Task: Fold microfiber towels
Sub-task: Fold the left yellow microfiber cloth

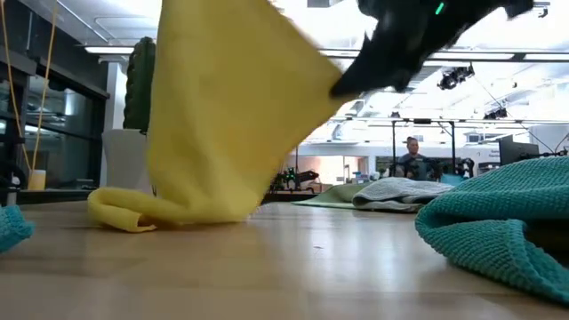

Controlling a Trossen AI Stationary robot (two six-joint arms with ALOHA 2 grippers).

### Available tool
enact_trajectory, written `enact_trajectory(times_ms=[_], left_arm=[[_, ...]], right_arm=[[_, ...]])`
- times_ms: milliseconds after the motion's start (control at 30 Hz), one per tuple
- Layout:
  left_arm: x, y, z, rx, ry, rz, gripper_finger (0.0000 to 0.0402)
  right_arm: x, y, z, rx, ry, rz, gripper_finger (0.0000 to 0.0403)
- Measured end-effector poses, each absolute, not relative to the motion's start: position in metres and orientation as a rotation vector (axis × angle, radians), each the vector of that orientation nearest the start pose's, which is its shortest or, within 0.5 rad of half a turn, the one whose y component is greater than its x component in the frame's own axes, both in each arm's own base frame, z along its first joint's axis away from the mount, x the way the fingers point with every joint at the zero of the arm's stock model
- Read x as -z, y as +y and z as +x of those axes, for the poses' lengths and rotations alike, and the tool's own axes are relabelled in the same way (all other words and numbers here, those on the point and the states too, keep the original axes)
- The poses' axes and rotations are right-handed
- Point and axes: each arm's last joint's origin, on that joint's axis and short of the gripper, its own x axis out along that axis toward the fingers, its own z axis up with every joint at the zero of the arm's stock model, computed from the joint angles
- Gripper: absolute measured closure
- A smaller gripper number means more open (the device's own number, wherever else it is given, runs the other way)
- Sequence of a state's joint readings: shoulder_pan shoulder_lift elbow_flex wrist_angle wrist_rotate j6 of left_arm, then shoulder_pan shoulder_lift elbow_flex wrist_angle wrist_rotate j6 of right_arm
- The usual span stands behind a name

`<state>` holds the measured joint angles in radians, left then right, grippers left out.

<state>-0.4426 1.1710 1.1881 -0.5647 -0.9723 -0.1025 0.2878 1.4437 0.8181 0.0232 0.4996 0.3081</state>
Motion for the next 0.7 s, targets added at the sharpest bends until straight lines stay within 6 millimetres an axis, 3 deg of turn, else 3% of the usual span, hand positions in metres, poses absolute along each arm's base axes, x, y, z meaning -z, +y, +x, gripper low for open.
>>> enact_trajectory(times_ms=[200,400,700], left_arm=[[-0.360,-0.082,0.216,-0.608,0.297,0.302,0.0401],[-0.345,-0.074,0.223,-0.642,0.213,0.319,0.0401],[-0.384,-0.078,0.213,-0.829,0.212,0.463,0.0401]], right_arm=[[-0.288,0.070,0.260,0.325,0.474,0.001,0.0402],[-0.349,0.075,0.259,0.326,0.513,-0.070,0.0402],[-0.403,0.070,0.249,0.419,0.605,-0.108,0.0403]])
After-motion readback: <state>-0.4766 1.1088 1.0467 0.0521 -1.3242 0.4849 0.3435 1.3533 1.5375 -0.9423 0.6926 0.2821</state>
